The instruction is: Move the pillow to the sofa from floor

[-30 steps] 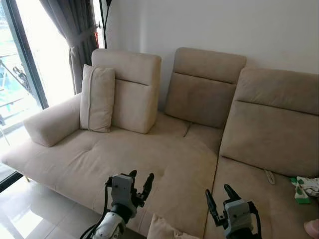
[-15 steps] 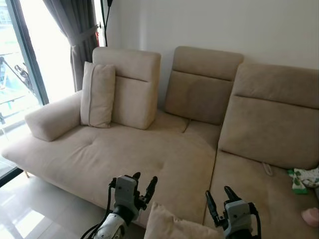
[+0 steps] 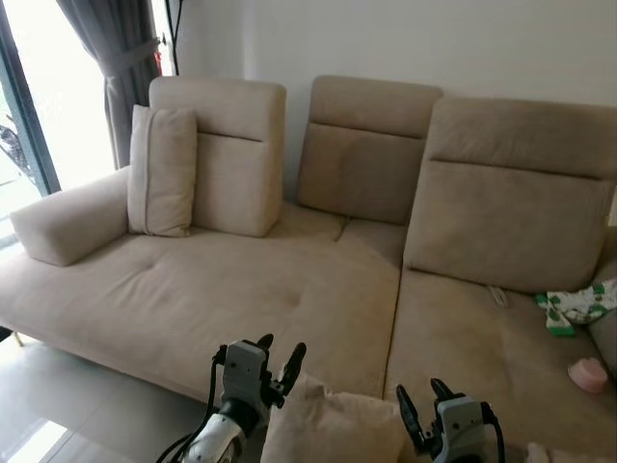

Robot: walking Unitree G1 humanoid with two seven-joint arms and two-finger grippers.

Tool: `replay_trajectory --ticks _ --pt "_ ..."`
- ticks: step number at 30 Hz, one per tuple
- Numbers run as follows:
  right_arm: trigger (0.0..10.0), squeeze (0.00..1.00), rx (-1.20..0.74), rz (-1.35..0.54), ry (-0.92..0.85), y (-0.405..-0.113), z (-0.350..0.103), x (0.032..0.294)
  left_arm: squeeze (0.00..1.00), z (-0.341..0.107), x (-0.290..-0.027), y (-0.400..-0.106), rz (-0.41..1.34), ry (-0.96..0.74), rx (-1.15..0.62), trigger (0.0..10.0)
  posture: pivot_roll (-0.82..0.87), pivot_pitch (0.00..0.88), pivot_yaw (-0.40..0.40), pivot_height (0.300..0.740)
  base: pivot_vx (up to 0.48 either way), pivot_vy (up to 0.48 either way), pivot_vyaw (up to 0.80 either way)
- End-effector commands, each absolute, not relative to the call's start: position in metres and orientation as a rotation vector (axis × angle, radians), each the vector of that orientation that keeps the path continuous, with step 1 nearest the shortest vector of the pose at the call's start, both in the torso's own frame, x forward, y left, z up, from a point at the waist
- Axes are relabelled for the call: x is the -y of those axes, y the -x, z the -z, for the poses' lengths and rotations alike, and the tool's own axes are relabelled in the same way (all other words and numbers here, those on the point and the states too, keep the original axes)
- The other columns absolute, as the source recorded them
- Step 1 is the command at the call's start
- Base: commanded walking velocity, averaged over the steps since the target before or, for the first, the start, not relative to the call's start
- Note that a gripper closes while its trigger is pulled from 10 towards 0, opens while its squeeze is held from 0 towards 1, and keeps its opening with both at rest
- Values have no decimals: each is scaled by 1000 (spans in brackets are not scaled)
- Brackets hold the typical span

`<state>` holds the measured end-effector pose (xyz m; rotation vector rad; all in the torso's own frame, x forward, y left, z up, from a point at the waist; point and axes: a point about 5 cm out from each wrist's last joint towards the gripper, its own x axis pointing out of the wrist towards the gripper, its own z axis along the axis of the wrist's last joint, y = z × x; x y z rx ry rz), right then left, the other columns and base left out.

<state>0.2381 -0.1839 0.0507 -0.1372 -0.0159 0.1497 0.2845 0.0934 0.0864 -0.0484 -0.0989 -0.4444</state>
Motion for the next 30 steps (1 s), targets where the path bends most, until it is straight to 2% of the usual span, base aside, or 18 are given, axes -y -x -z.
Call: replay_trajectory --ticks 1,6,7,8,9,10,17,18,20,25,29,30 --pt "10000 0 -32 -157 103 -241 -46 187 0 -88 -91 -286 467 2 110 10000 31 0 13 578 0 0 0" --pt "10000 0 -163 -205 141 -249 -33 200 0 -91 -86 -287 520 -115 116 10000 35 0 16 578 0 0 0" --pt "10000 43 -187 -215 170 -252 -32 206 0 -92 -85 -288 535 -150 118 10000 35 0 16 578 0 0 0" --pt "10000 43 -187 -215 170 -252 -32 206 0 -92 -85 -288 535 -150 118 10000 35 0 16 578 0 0 0" --pt "10000 110 -196 -220 191 -254 -33 211 0 -92 -84 -288 545 -174 121 10000 35 0 16 578 0 0 0" --pt "10000 1000 -206 -219 205 -257 -34 218 0 -94 -82 -288 561 -198 128 10000 35 0 19 578 0 0 0" --pt "10000 1000 -261 -276 302 -265 -34 227 0 -97 -78 -287 610 -263 149 10000 35 0 23 578 0 0 0" --pt "10000 0 -276 -308 337 -268 -32 225 0 -98 -76 -287 615 -272 151 10000 39 0 23 578 0 0 0" --pt "10000 0 -284 -360 381 -274 -31 220 0 -98 -75 -285 617 -280 153 10000 46 0 23 578 0 0 0" --pt "10000 0 -289 -416 365 -280 -31 212 0 -99 -76 -283 615 -293 151 10000 55 9 24 578 0 0 0" --pt "10000 0 -308 -448 340 -286 -28 207 0 -98 -80 -279 616 -323 146 10000 79 30 32 578 0 0 0" --pt "10000 0 -308 -456 353 -290 -28 206 0 -100 -85 -275 614 -344 150 10000 115 57 45 578 0 0 0"
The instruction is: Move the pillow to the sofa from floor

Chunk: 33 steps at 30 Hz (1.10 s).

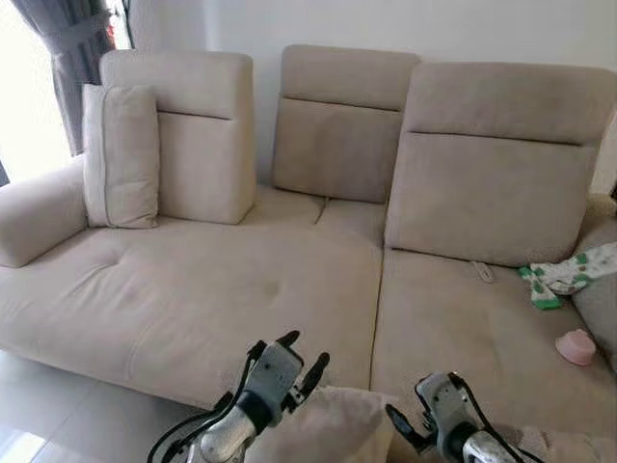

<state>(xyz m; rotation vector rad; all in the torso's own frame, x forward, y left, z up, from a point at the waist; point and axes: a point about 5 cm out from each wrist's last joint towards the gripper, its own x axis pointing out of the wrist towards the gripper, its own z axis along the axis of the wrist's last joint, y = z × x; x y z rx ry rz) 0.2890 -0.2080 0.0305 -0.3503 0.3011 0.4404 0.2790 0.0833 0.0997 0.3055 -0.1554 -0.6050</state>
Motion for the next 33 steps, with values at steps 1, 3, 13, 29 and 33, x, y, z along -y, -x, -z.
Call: replay_trajectory --ticks 1,3,13,29,33 --pt "10000 0 -308 -456 353 -290 -28 206 0 -100 -85 -275 614 -344 150 10000 115 57 45 578 0 0 0" --pt "10000 0 -302 -459 368 -293 -30 205 0 -103 -88 -272 611 -363 155 10000 141 80 55 578 0 0 0" --pt "10000 0 -245 -432 426 -304 -39 203 0 -115 -99 -257 601 -408 162 10000 214 167 80 578 0 0 0" --pt "10000 0 -271 -445 441 -316 -41 191 0 -136 -111 -240 551 -441 137 10000 318 256 93 578 0 0 0" --pt "5569 0 -289 -454 439 -317 -38 185 0 -139 -114 -238 534 -443 129 10000 330 255 90 578 0 0 0"
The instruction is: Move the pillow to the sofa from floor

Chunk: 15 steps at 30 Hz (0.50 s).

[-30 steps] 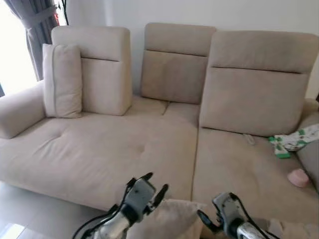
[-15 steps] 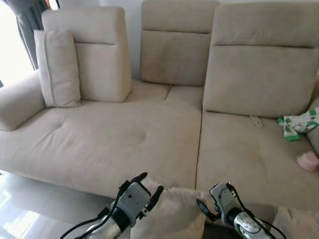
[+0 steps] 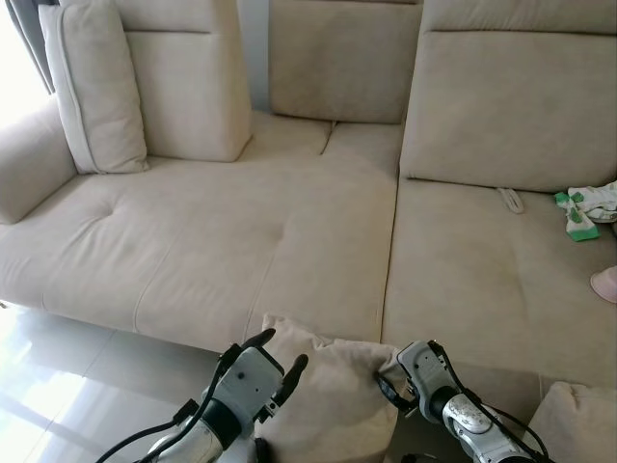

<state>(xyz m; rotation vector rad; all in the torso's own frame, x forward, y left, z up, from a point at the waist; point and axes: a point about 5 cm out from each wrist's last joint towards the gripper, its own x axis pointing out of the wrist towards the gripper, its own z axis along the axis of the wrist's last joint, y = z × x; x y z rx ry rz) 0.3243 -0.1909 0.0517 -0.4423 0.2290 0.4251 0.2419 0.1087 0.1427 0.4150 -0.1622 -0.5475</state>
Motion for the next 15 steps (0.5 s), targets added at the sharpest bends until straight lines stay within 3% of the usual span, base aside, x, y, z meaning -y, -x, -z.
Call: replay_trajectory --ticks 1,2,3,15 --pt "5569 0 -289 -454 439 -317 -38 185 0 -139 -114 -238 534 -443 129 10000 330 255 90 578 0 0 0" --pt "2000 0 -294 -458 440 -317 -37 183 0 -139 -113 -237 530 -442 125 10000 331 253 89 578 0 0 0" --pt "0 0 -293 -454 435 -317 -37 182 0 -139 -112 -237 529 -440 124 10000 331 247 86 578 0 0 0" --pt "0 0 -261 -441 406 -315 -37 182 0 -142 -103 -243 531 -417 133 10000 280 211 68 578 0 0 0"
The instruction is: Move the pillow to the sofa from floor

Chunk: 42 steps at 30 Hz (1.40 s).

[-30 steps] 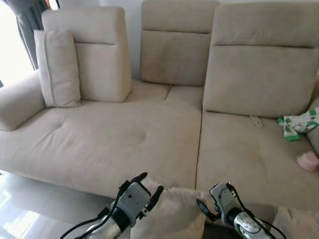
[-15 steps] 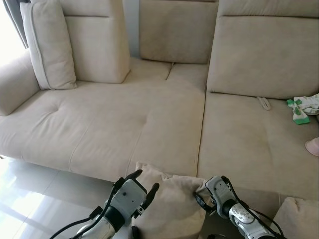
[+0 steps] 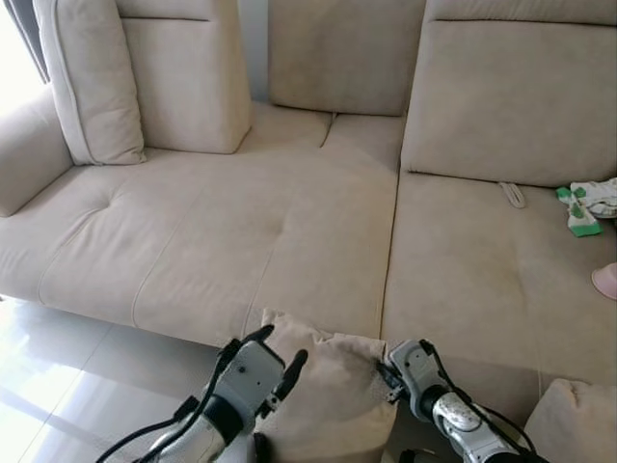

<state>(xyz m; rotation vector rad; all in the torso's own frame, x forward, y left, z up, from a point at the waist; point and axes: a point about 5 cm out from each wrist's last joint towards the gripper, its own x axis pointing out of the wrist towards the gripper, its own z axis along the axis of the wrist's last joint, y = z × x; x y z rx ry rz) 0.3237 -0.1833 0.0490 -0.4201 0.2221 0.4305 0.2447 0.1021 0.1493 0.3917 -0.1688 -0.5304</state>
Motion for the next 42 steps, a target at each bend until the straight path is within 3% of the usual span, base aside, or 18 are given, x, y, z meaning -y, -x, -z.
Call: replay_trajectory --ticks 1,12,14,19,20,28,29,36,42 --pt "0 0 -243 -442 402 -313 -38 183 0 -142 -100 -247 534 -411 142 10000 266 200 63 578 0 0 0" --pt "0 0 0 -525 476 -300 -53 179 0 -148 -95 -271 546 -431 179 10000 181 134 39 578 0 0 0" --pt "0 0 116 -578 553 -290 -64 176 0 -148 -100 -282 536 -477 180 10000 150 116 35 578 0 0 0" --pt "0 0 172 -620 614 -284 -70 174 0 -140 -105 -292 561 -571 125 10000 123 97 29 578 0 0 0" --pt "0 0 207 -648 653 -280 -74 171 0 -130 -110 -298 597 -652 67 10000 111 86 27 578 0 0 0" --pt "0 0 233 -665 685 -276 -77 171 0 -117 -117 -303 677 -768 -24 10000 96 70 26 578 0 0 0" --pt "0 0 231 -647 694 -274 -78 174 0 -111 -125 -303 772 -856 -76 10000 86 55 25 578 0 0 0" --pt "0 0 215 -621 710 -272 -78 180 0 -118 -134 -302 908 -852 -125 10000 81 45 26 578 0 0 0" --pt "0 0 236 -639 730 -267 -80 175 0 -114 -150 -302 1014 -949 -202 10000 79 30 28 578 0 0 0"
